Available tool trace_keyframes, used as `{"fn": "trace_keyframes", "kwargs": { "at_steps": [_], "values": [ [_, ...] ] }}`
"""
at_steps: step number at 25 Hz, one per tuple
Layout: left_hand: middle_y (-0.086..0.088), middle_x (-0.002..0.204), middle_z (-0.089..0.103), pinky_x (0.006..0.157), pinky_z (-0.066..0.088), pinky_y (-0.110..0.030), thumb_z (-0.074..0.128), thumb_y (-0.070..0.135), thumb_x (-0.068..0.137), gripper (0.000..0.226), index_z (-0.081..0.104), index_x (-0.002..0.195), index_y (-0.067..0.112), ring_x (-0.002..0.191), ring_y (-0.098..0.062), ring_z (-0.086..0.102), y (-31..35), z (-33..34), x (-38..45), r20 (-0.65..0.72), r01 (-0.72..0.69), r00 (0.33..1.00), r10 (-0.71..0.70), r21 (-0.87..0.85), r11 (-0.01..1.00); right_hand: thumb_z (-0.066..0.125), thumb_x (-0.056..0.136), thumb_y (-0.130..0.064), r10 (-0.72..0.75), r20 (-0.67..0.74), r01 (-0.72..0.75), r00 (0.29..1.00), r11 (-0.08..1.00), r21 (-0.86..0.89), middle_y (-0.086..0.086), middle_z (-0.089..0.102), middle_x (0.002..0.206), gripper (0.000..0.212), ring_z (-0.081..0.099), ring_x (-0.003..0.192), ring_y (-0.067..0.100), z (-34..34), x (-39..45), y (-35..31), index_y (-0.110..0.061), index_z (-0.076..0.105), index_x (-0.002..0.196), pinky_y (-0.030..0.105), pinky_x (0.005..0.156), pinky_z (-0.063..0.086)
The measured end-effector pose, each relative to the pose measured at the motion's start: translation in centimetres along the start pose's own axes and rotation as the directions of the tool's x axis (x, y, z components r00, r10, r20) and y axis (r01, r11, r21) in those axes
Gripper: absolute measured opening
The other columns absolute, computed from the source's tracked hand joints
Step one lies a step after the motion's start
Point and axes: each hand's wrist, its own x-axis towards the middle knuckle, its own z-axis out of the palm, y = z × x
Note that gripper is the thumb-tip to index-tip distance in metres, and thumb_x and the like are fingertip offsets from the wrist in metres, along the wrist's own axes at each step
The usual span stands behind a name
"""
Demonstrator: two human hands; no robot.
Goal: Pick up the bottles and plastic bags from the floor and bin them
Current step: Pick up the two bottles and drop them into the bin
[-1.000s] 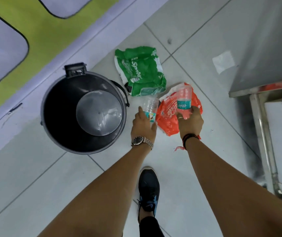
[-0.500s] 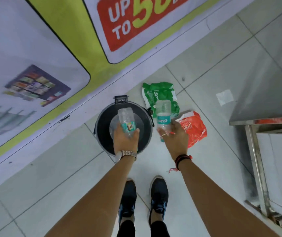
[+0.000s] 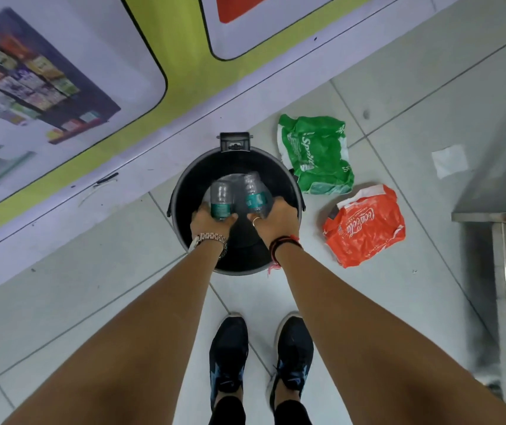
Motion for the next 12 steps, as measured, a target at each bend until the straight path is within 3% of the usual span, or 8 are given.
{"fn": "trace_keyframes", "kwargs": {
  "at_steps": [4,6,9,12],
  "values": [
    [-0.015,0.124,0.057,0.090,0.048,-0.035,0.066,0.022,0.082,0.053,0.049,0.131,0.009,0.111,-0.034,0.056,0.1,-0.7,-4.0,-0.038,-0.206,0.977,0.210,0.086,0.975,0.065,0.083,-0.017,-0.044,-0.082,0.057,0.996,0.985,0.165,0.010,0.071,0.102,0.029,0.066,0.094,0.028,-2.5,-2.8,1.0,-0.013,0.058,0.111,0.040,0.084,0.057],
    [-0.019,0.129,0.052,0.095,0.042,-0.037,0.061,0.015,0.084,0.048,0.050,0.130,0.005,0.119,-0.038,0.050,0.4,-1.9,-7.3,-0.065,-0.376,0.915,0.399,0.225,0.899,0.060,0.084,-0.014,-0.060,-0.186,0.096,0.981,0.977,0.188,0.006,0.071,0.099,0.022,0.066,0.090,0.025,-5.4,-4.2,2.1,-0.018,0.059,0.106,0.039,0.078,0.057],
    [-0.029,0.142,0.040,0.108,0.026,-0.058,0.047,0.031,0.083,0.059,0.046,0.133,0.000,0.134,-0.047,0.030,-0.9,-2.9,-9.8,0.027,-0.500,0.783,0.621,0.621,0.604,0.056,0.085,-0.012,-0.017,-0.302,0.043,0.953,0.996,0.082,0.004,0.070,0.106,0.026,0.064,0.097,0.023,-9.7,-4.9,5.3,-0.019,0.059,0.110,0.029,0.074,0.049],
    [-0.030,0.149,0.025,0.111,0.016,-0.058,0.028,0.045,0.088,0.072,0.033,0.140,-0.004,0.138,-0.045,0.022,-2.1,-2.4,-10.2,0.193,-0.552,0.727,0.659,0.735,0.394,0.055,0.084,-0.006,0.018,-0.286,-0.033,0.958,0.998,-0.047,0.003,0.064,0.118,0.036,0.056,0.113,0.024,-12.2,-3.7,10.2,-0.020,0.057,0.117,0.035,0.080,0.050]
  ]
}}
